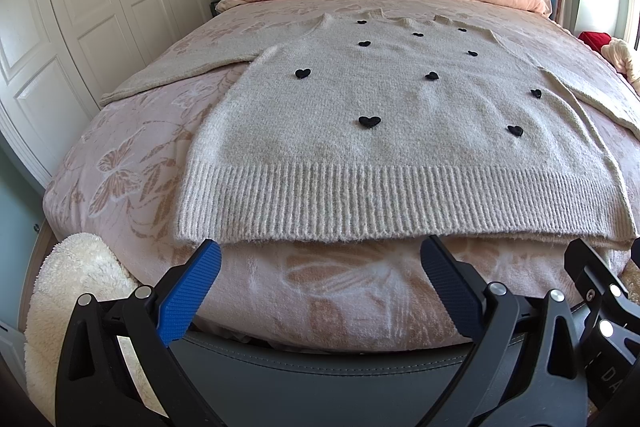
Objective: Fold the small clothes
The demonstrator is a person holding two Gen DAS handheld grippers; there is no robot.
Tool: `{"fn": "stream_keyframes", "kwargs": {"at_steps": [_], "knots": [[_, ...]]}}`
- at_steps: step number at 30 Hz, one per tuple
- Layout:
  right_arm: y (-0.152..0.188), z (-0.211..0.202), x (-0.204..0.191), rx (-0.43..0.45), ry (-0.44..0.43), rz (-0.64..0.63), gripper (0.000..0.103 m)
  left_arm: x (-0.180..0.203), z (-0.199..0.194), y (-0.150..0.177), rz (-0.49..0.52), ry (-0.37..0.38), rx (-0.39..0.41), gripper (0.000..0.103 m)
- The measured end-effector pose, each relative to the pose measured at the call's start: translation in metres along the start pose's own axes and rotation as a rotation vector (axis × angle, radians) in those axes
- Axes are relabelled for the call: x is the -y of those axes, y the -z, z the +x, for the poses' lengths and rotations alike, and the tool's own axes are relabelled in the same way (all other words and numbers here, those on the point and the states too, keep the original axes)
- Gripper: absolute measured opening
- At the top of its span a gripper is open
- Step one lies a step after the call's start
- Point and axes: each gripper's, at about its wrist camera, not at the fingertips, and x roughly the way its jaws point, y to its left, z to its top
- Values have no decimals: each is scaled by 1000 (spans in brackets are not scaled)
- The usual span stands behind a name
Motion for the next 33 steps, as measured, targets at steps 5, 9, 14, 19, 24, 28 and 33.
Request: {"fn": "stream_keyframes", "kwargs": {"at_steps": [5,9,14,19,24,28,33], "knots": [[1,0,1,-5,-5,0,98,0,0,1,-1,-1,-2,97],[0,6,5,-17,-30,-1,98,-3,2,0,-5,5,-9,98],[-34,20,48,0,-75,84,98,-5,-1,-15,11,38,-1,98],[-105,59,159,5,-33,331,98,-26,3,-44,-78,75,-10,98],[-167,115,292,-5,48,606,98,-38,14,-61,-128,45,-13,98],[-189,162,373,-23,86,806,98,-39,24,-67,-147,38,-37,98],[-186,195,429,-10,122,1044,87,-39,37,-71,-158,20,-65,98]]}}
